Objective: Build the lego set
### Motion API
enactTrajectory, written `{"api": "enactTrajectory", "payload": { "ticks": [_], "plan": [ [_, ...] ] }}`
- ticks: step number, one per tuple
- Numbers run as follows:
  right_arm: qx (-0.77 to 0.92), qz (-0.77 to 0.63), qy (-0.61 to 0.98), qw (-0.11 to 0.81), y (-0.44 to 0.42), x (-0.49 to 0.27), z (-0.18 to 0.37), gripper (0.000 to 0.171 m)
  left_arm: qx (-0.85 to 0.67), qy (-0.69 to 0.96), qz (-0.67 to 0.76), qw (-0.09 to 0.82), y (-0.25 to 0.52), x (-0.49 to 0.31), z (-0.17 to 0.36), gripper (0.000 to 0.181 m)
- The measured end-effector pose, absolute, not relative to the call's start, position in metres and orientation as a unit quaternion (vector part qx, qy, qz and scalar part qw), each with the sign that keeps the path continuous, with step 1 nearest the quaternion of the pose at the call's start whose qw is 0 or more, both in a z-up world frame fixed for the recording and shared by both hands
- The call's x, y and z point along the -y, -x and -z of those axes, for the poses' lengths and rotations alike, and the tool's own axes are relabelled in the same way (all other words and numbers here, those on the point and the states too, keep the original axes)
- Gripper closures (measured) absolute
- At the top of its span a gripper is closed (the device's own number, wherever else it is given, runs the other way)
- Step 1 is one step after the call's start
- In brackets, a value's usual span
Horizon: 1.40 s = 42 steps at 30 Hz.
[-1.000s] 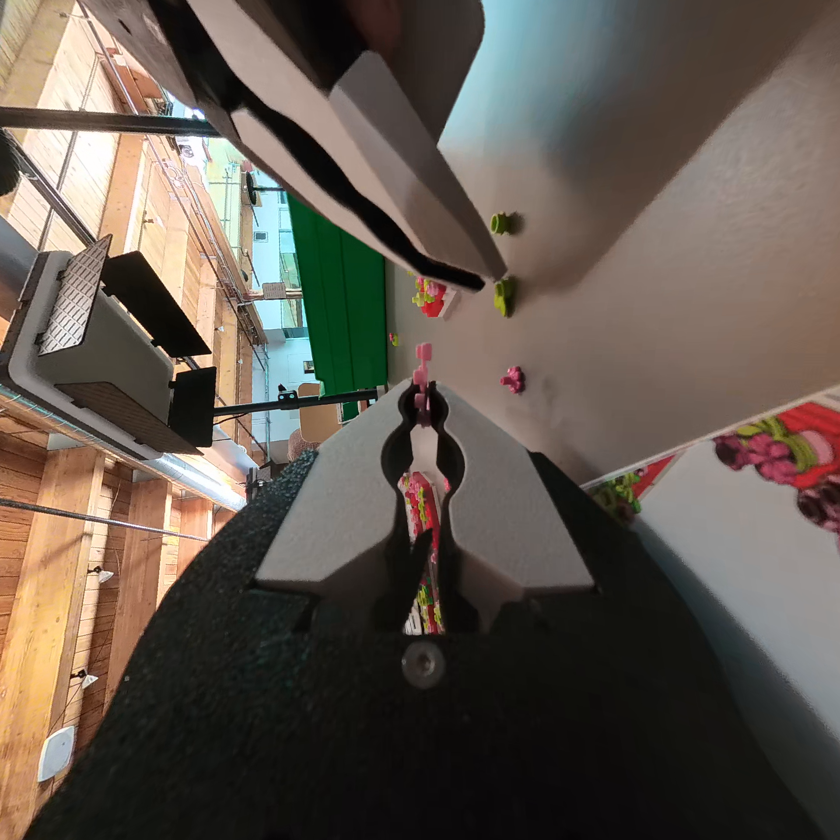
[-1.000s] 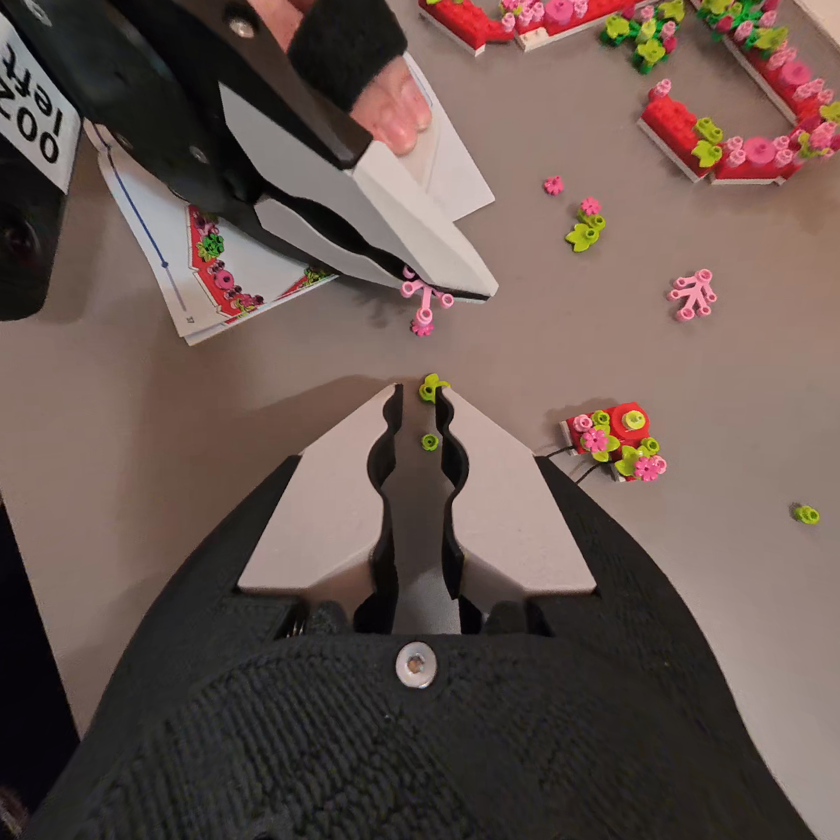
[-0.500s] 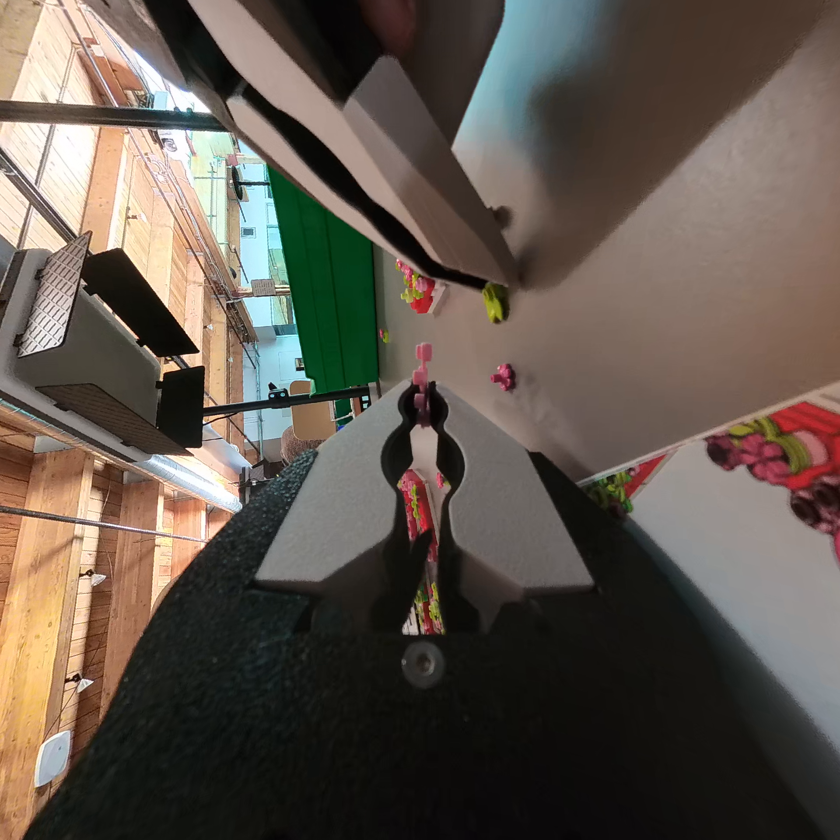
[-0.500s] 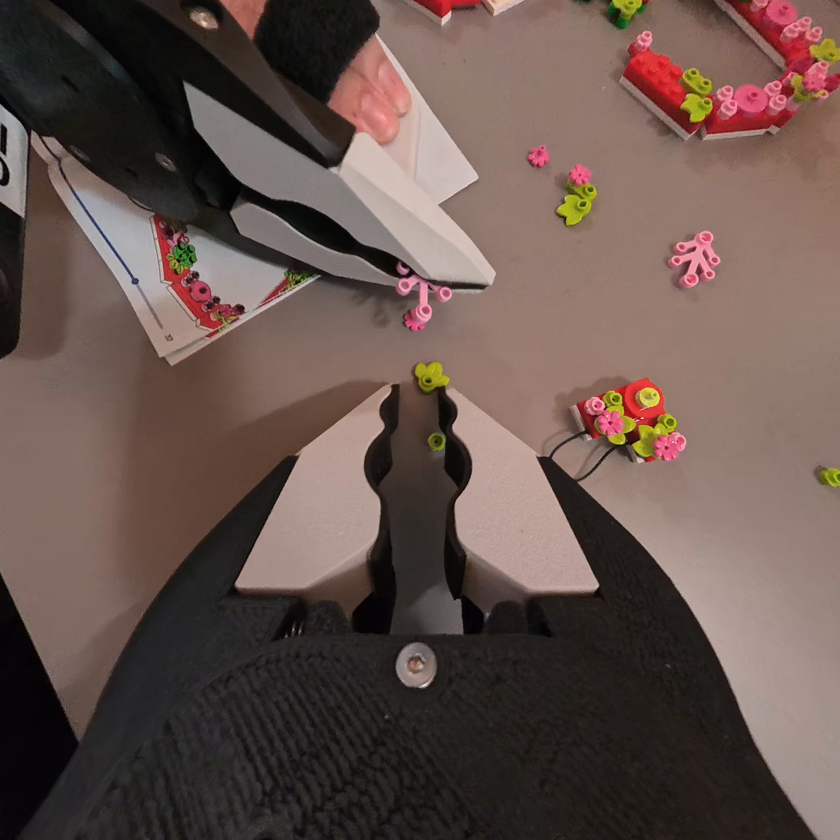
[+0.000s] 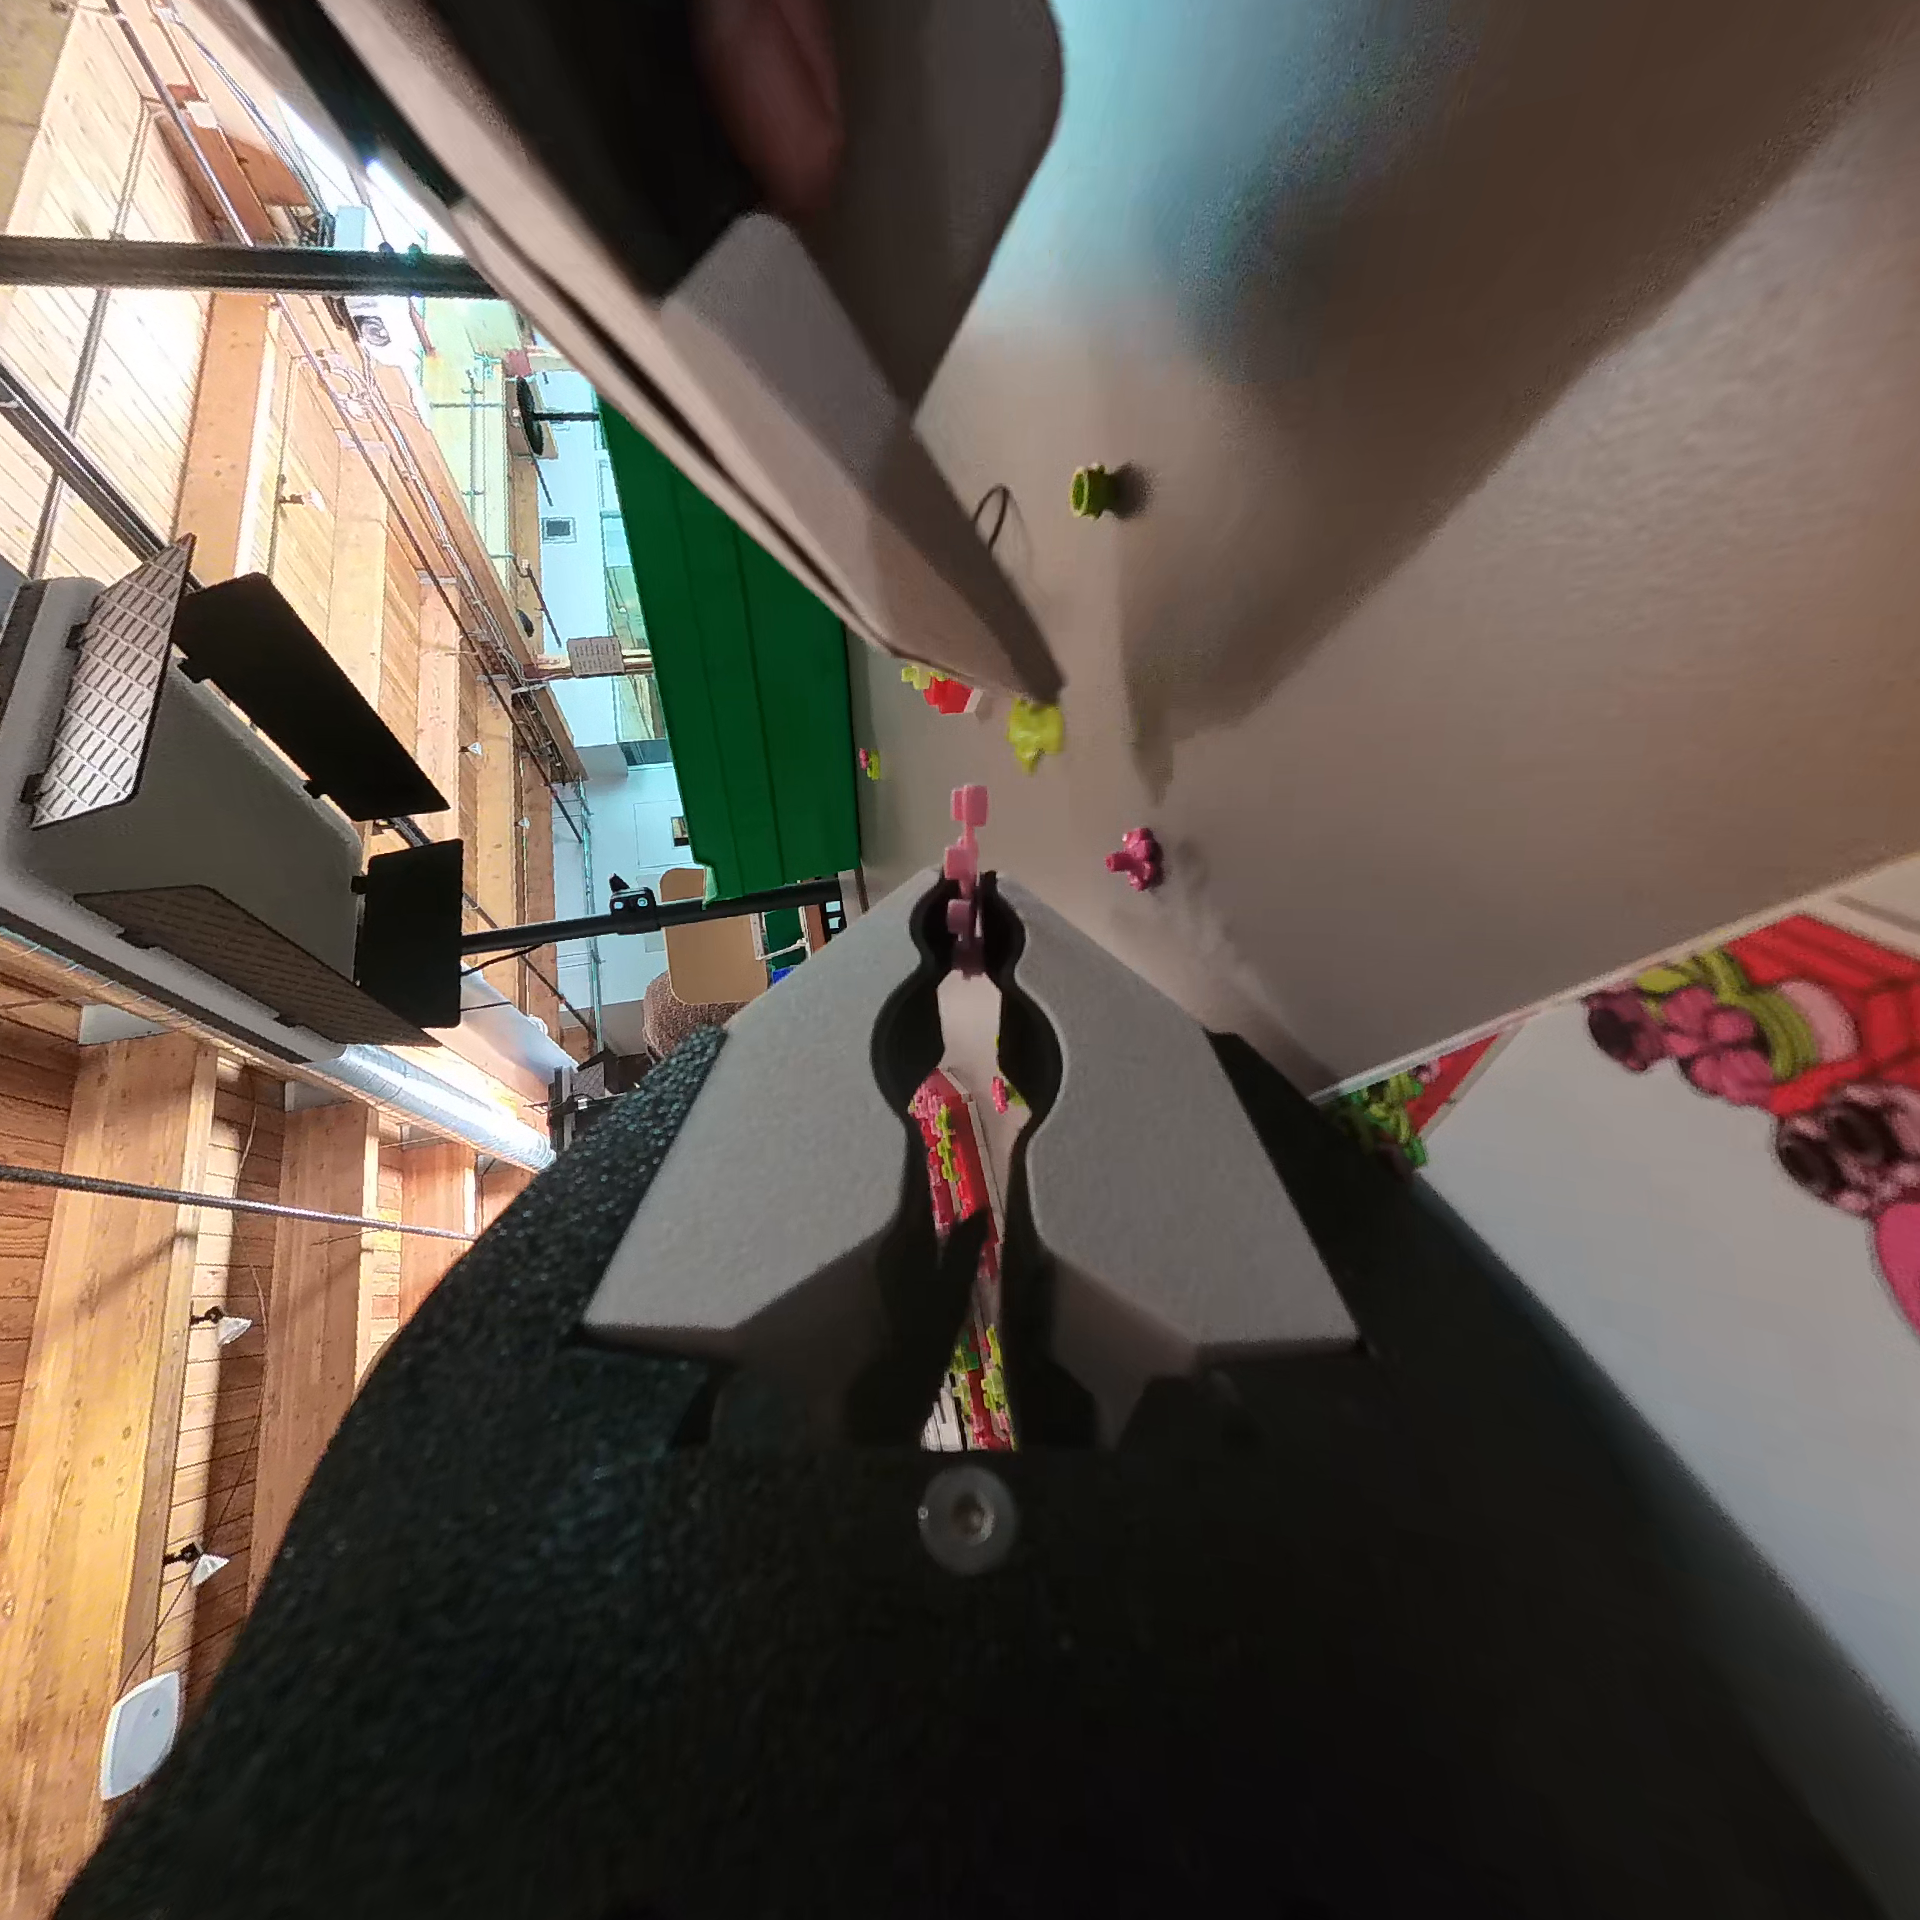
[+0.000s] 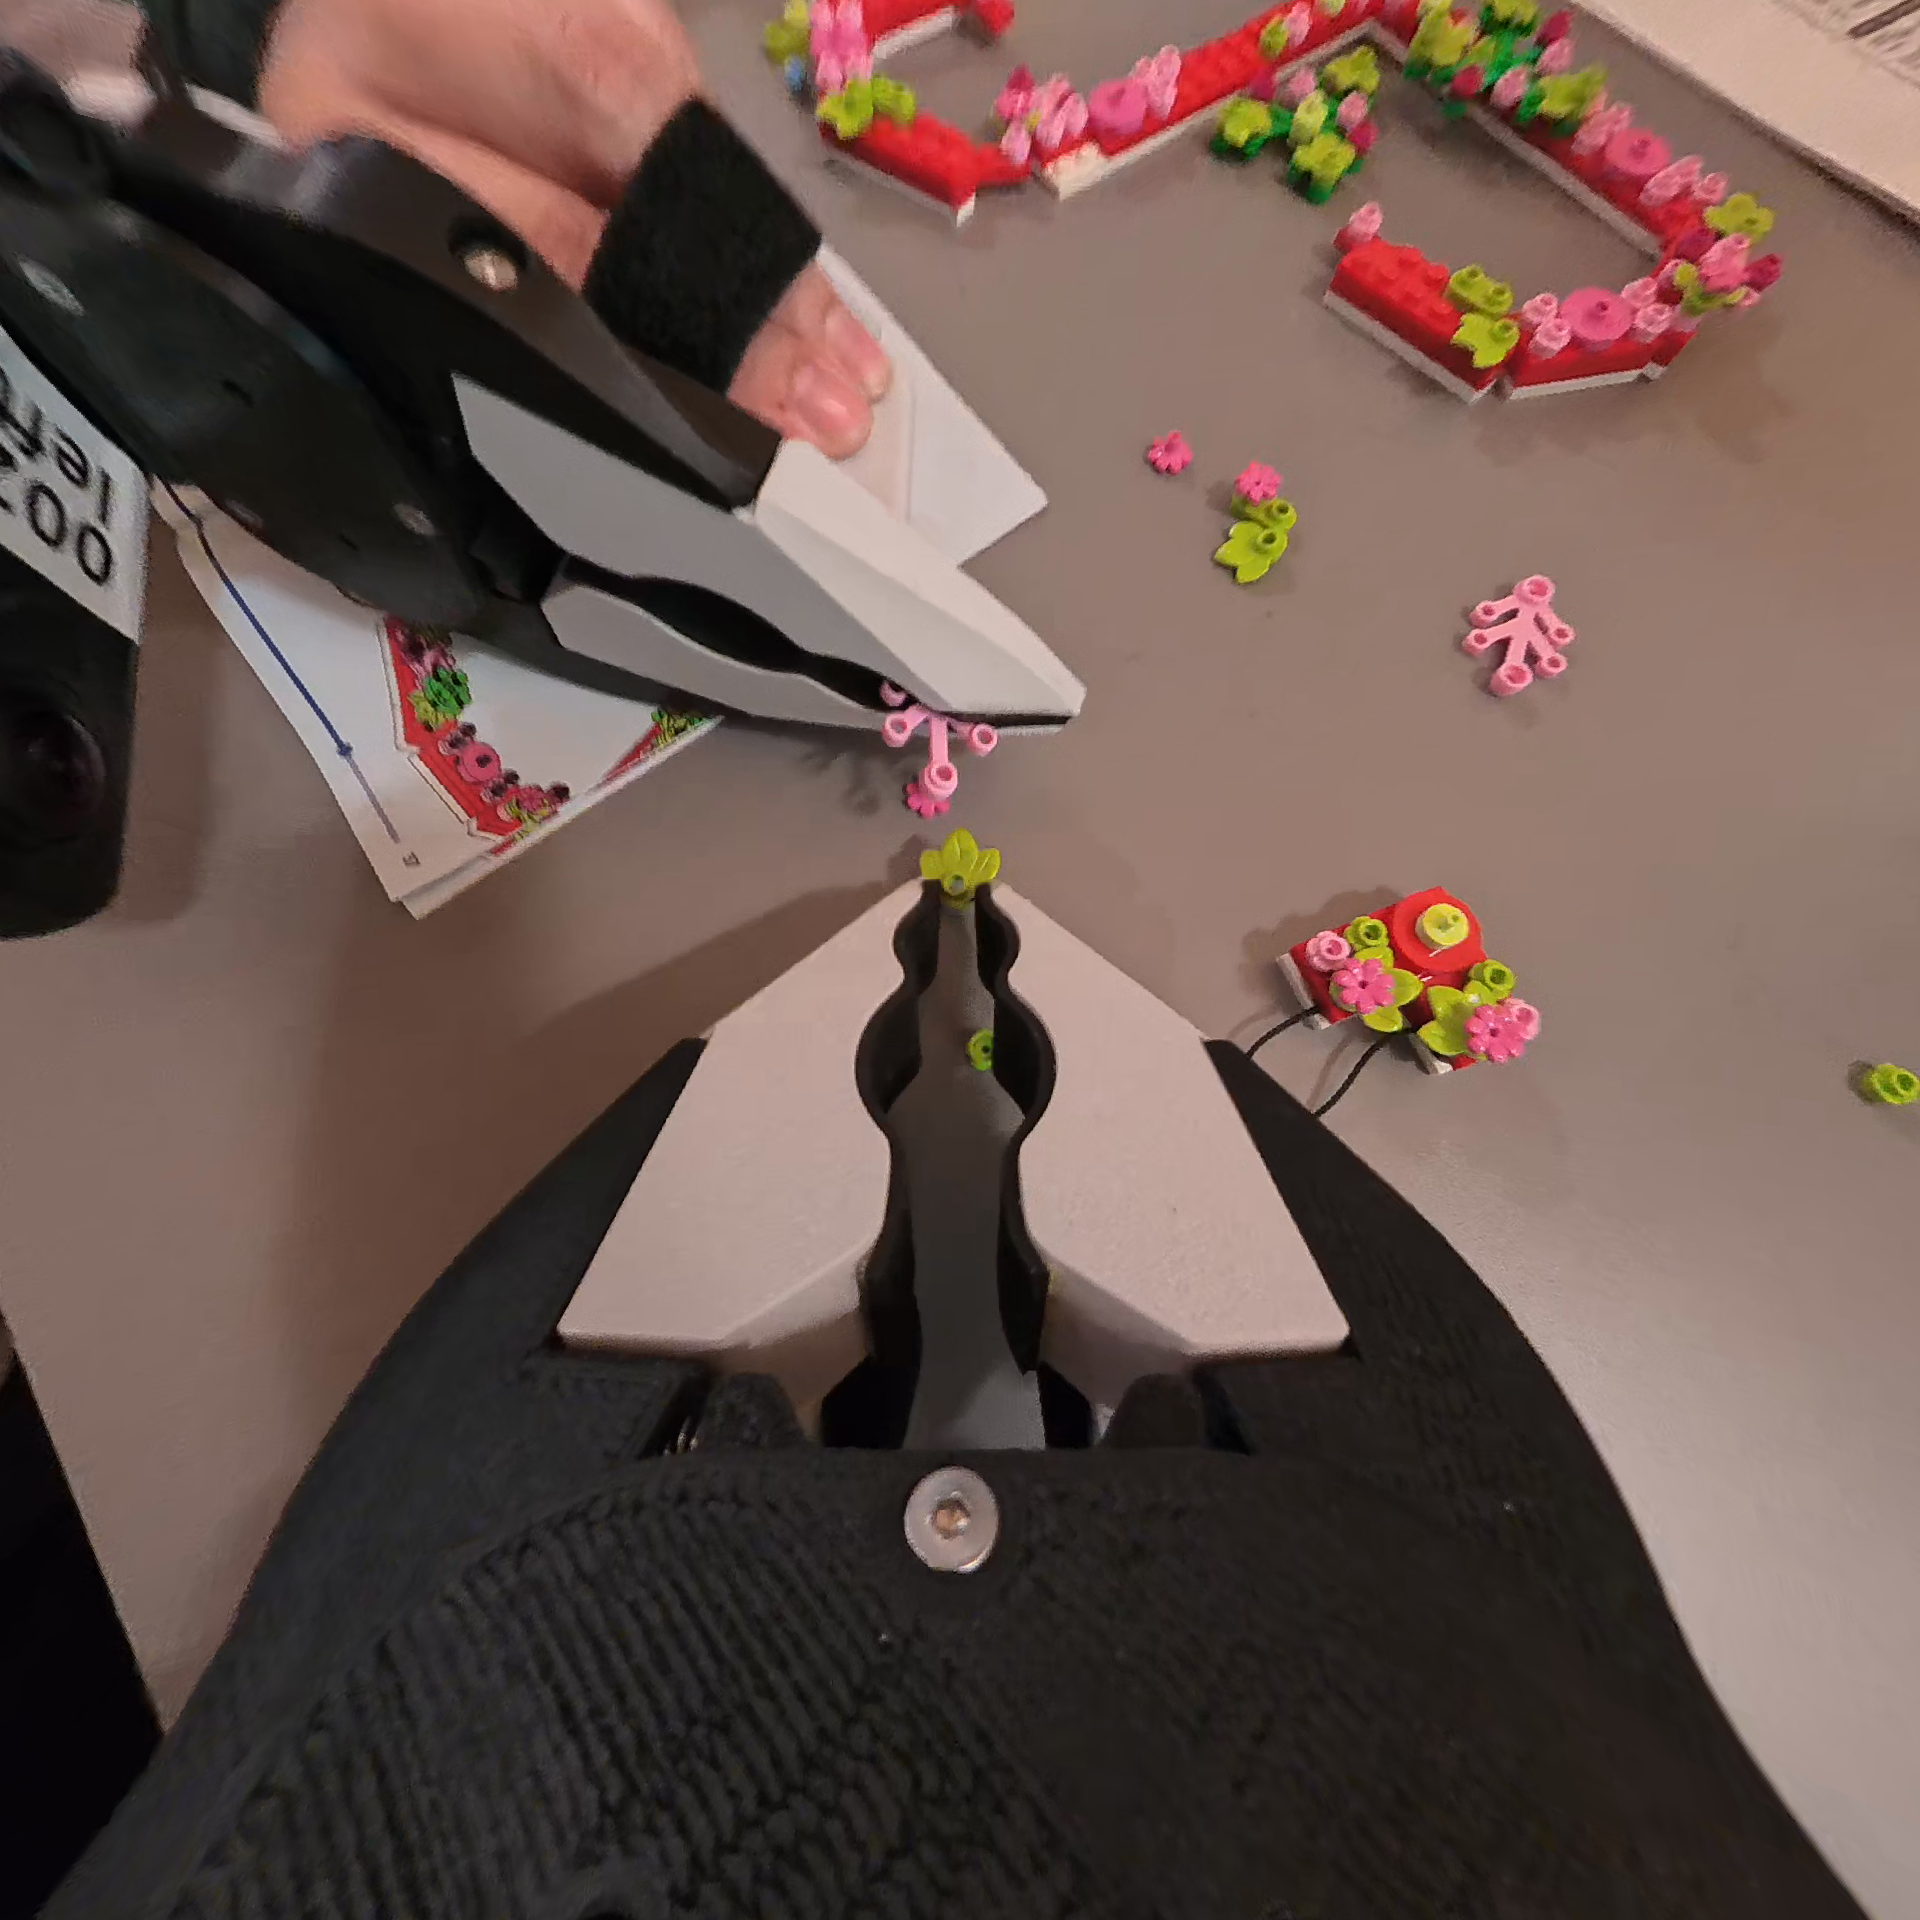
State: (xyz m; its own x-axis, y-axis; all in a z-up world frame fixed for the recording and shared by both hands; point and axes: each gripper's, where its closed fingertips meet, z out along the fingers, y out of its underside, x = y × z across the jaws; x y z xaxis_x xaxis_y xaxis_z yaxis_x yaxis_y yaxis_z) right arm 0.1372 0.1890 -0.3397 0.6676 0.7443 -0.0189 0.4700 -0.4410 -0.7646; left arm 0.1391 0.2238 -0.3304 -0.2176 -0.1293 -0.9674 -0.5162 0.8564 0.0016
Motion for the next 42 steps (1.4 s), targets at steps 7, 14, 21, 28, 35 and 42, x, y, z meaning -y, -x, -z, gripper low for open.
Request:
{"api": "enactTrajectory", "payload": {
  "ticks": [7,14,21,28,35,42],
  "plan": [
    [0.285,-0.286,0.815,0.416,-0.132,-0.195,0.311,0.167,-0.763,0.216,-0.157,0.589,-0.140,-0.222,0.330,0.180],
    [0.262,-0.322,0.820,0.396,-0.127,-0.196,0.315,0.167,-0.760,0.218,-0.153,0.592,-0.140,-0.222,0.328,0.180],
    [0.246,-0.349,0.820,0.381,-0.125,-0.193,0.315,0.167,-0.755,0.204,-0.157,0.603,-0.141,-0.219,0.324,0.180],
    [0.248,-0.348,0.825,0.369,-0.125,-0.191,0.315,0.167,-0.754,0.192,-0.160,0.607,-0.141,-0.215,0.323,0.180],
    [0.254,-0.346,0.829,0.357,-0.124,-0.188,0.315,0.167,-0.752,0.184,-0.162,0.612,-0.142,-0.213,0.321,0.180],
    [0.269,-0.319,0.840,0.346,-0.124,-0.188,0.309,0.166,-0.744,0.185,-0.162,0.622,-0.142,-0.213,0.317,0.180]
  ]
}}
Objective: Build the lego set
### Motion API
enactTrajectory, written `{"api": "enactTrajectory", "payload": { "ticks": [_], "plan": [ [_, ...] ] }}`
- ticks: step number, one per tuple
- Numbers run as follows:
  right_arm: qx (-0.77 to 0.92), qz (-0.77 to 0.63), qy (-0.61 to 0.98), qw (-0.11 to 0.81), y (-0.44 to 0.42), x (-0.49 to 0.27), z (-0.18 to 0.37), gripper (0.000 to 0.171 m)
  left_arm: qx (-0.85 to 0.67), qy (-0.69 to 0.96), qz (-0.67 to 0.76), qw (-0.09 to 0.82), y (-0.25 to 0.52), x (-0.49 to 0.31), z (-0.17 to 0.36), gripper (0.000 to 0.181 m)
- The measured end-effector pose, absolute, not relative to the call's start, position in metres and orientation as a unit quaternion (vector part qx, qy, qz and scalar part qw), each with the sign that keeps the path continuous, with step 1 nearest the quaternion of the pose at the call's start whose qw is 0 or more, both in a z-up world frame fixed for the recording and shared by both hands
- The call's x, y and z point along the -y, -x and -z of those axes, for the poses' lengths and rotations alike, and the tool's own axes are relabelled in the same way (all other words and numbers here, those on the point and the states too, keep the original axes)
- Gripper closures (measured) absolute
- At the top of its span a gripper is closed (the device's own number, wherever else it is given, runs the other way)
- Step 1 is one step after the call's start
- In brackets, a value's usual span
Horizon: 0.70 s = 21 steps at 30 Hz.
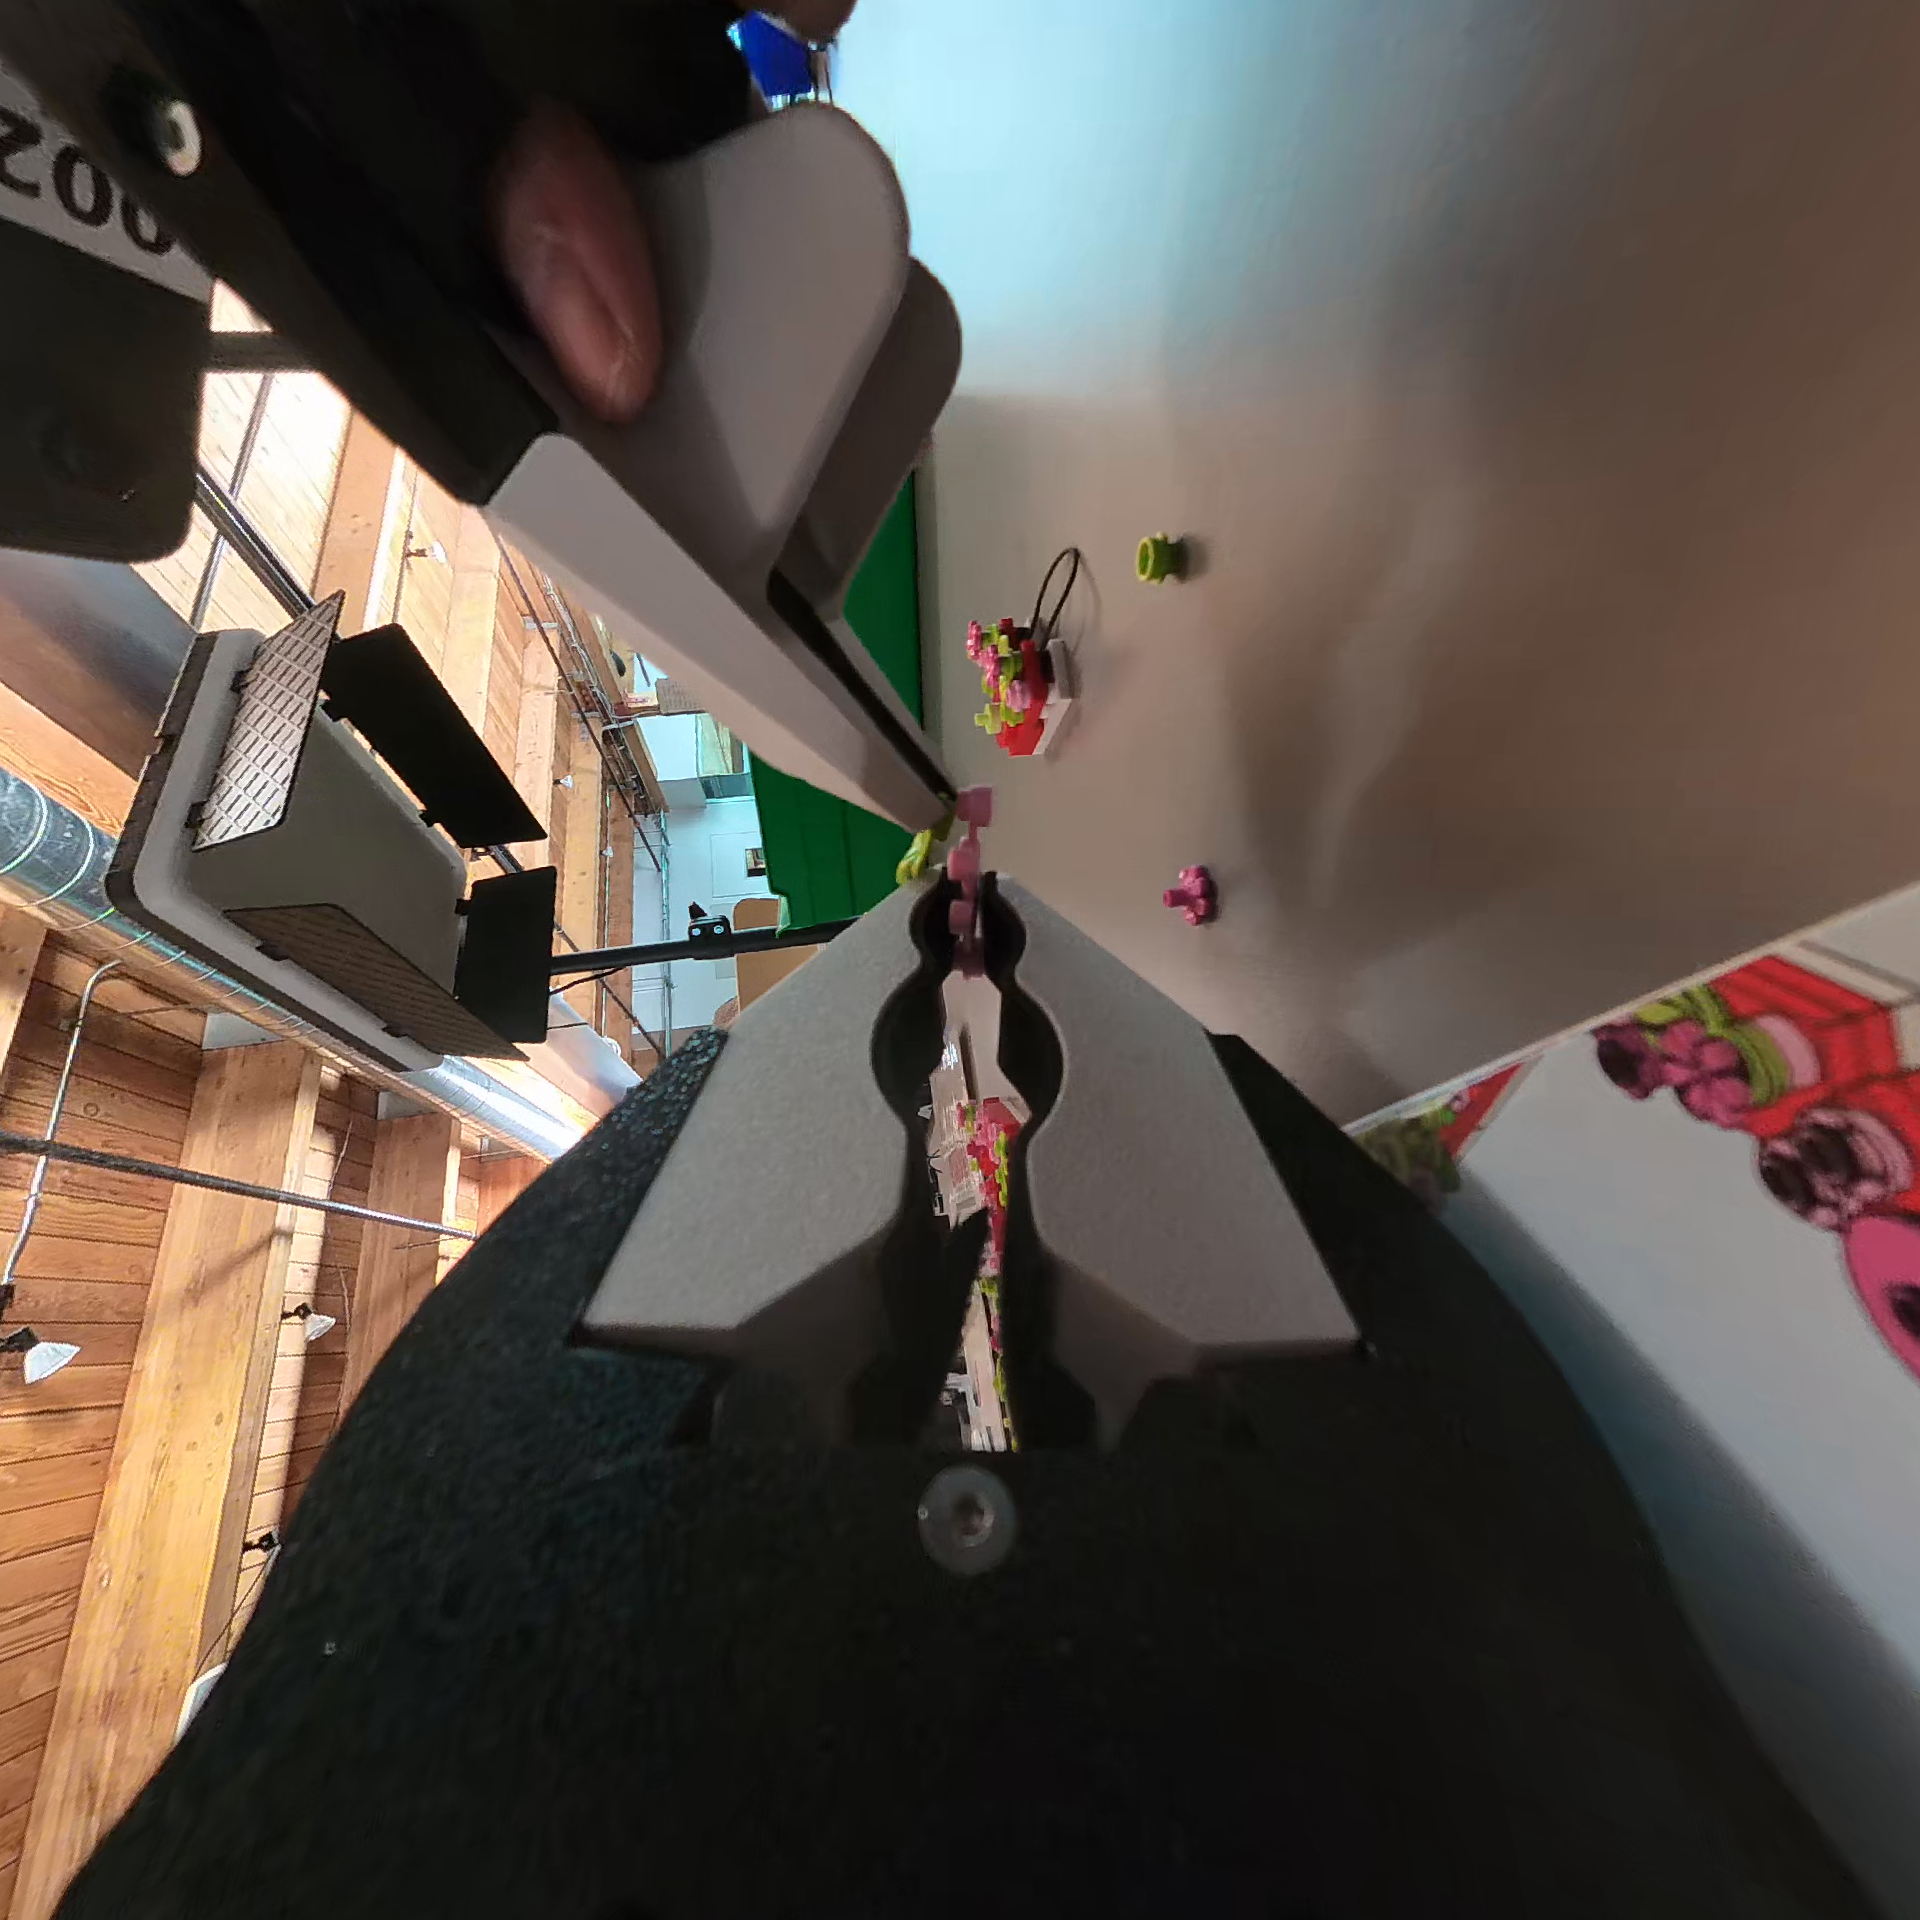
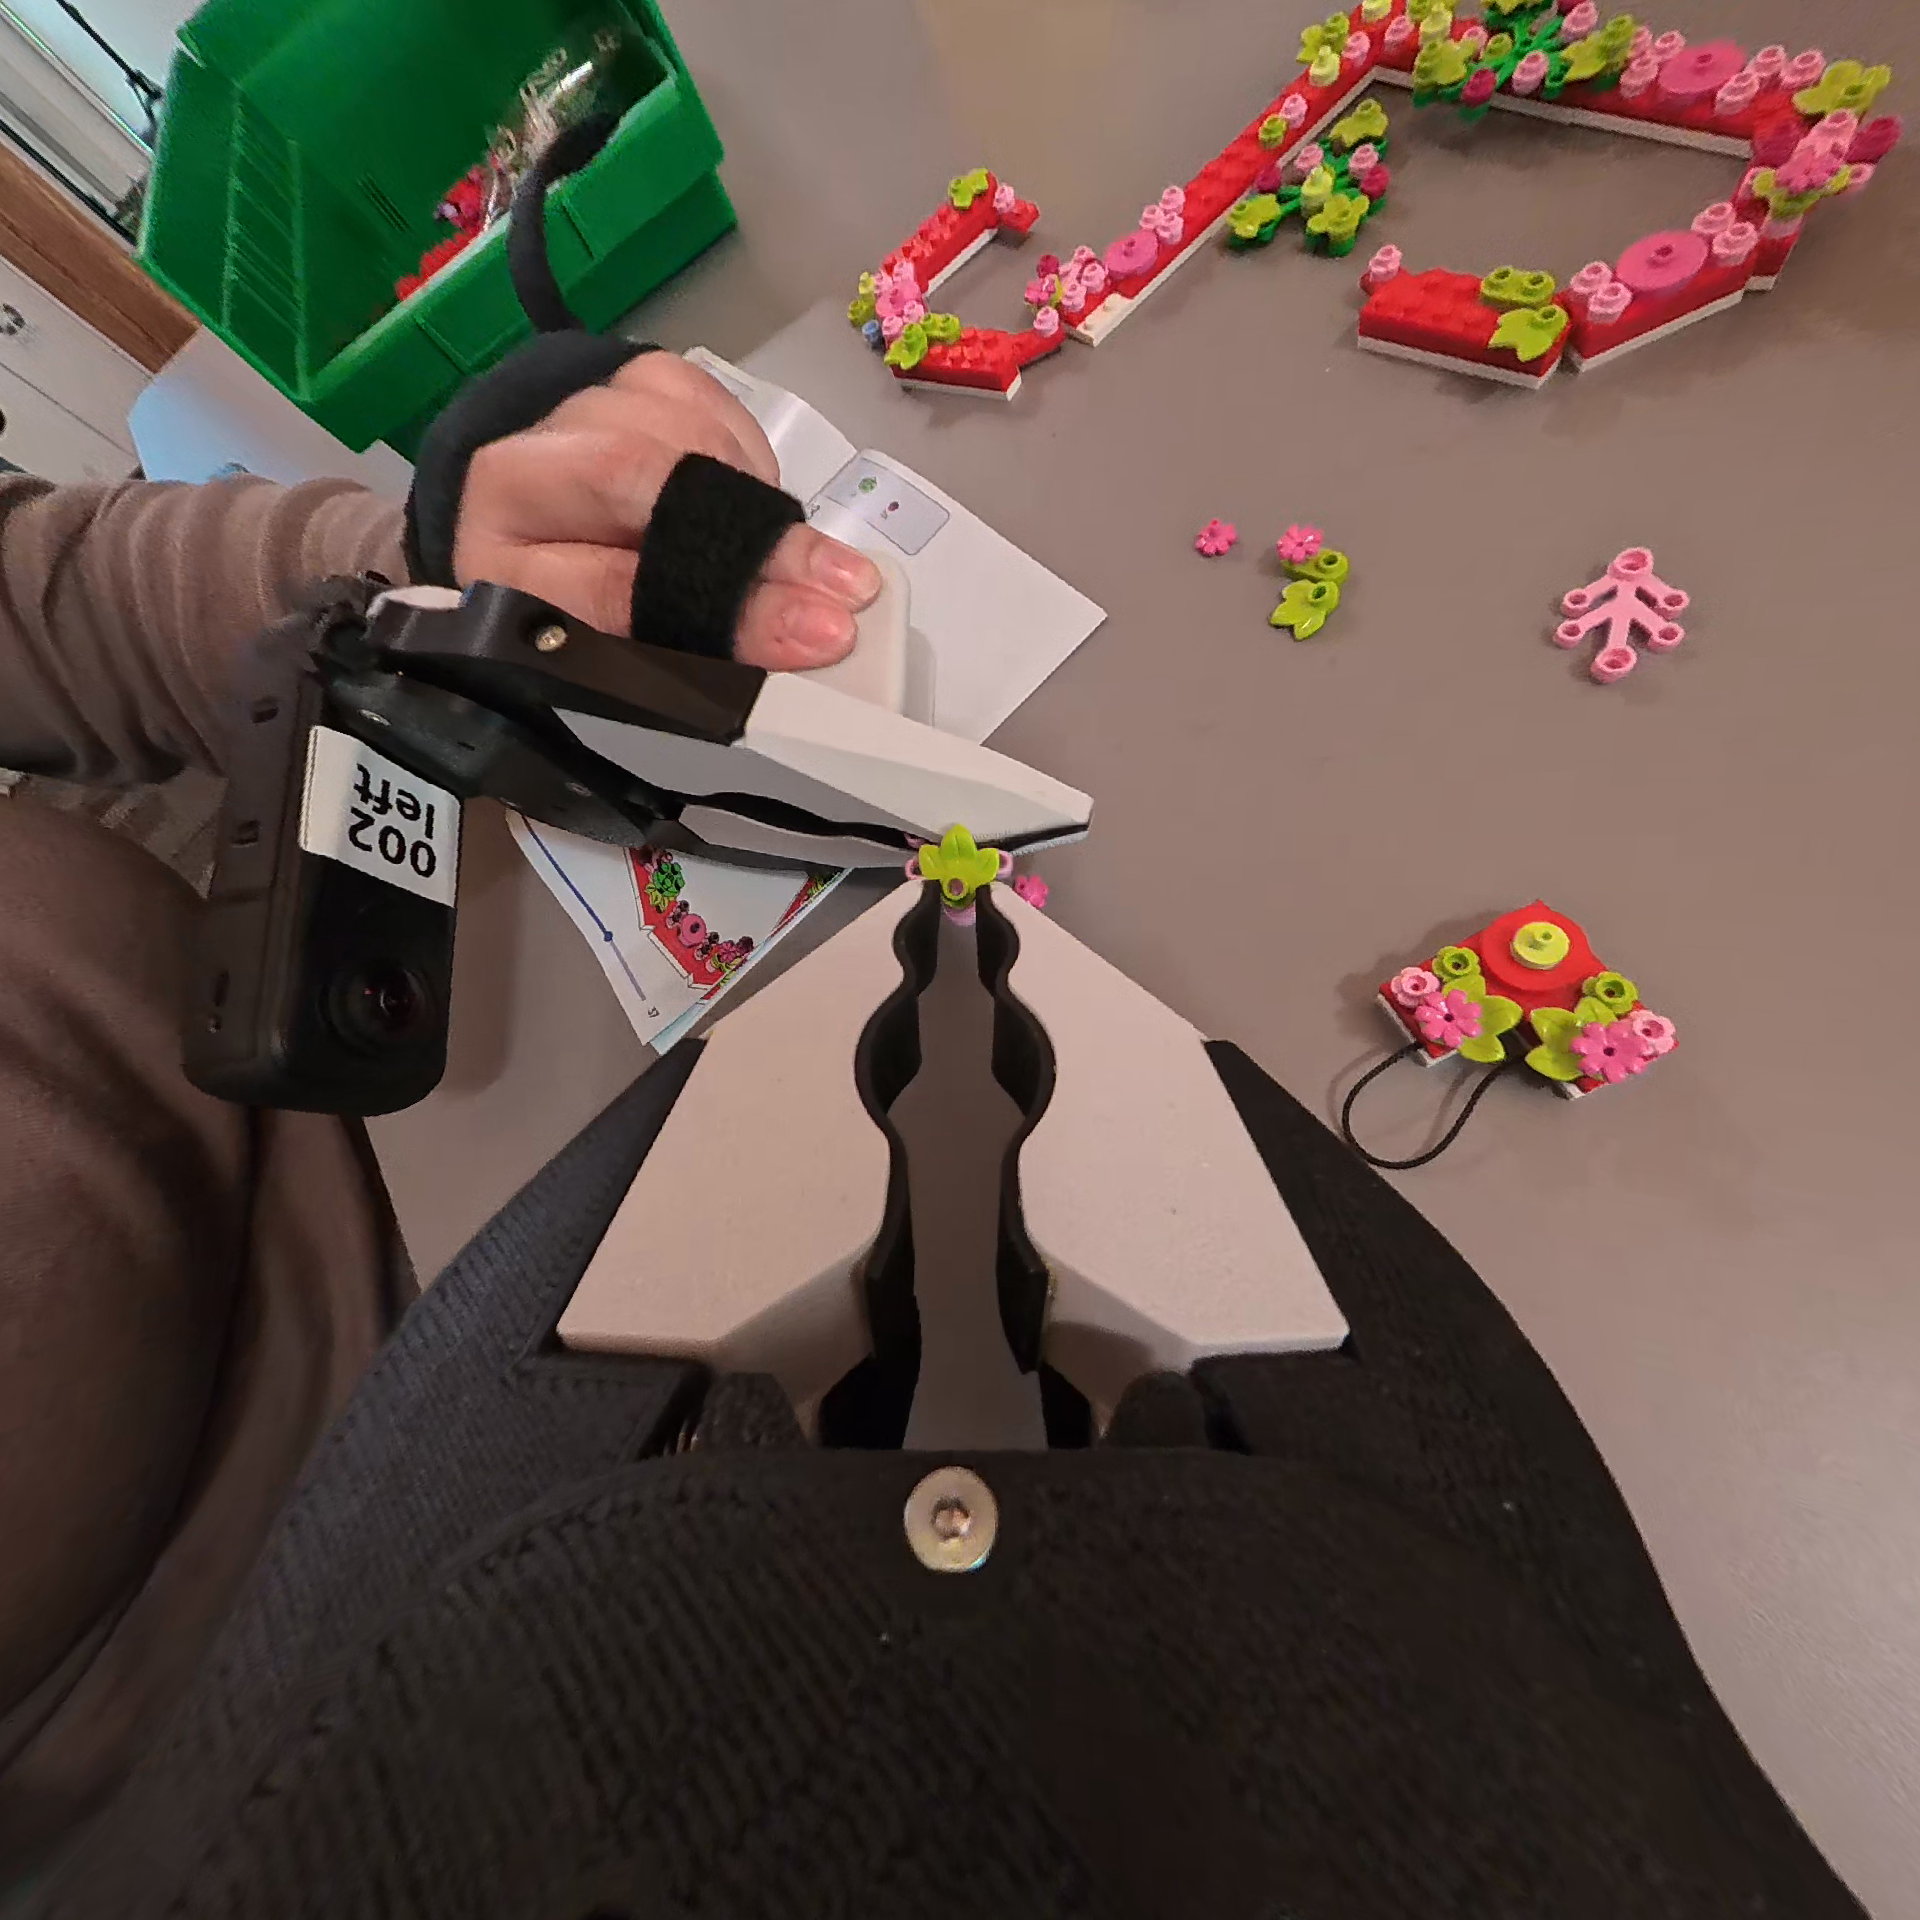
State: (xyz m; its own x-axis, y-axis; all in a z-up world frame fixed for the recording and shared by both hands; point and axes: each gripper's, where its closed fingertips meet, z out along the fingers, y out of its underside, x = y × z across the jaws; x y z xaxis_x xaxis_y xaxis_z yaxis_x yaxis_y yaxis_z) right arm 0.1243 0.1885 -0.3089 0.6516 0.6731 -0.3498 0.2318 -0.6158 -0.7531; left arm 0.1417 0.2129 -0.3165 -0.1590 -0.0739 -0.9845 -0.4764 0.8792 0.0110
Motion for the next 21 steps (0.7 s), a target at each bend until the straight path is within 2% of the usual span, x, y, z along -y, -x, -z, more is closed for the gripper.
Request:
{"api": "enactTrajectory", "payload": {
  "ticks": [21],
  "plan": [
    [0.283,-0.296,0.853,0.325,-0.1257,-0.1873,0.3074,0.166,-0.739,0.182,-0.167,0.627,-0.1418,-0.2127,0.3141,0.180]
  ]
}}
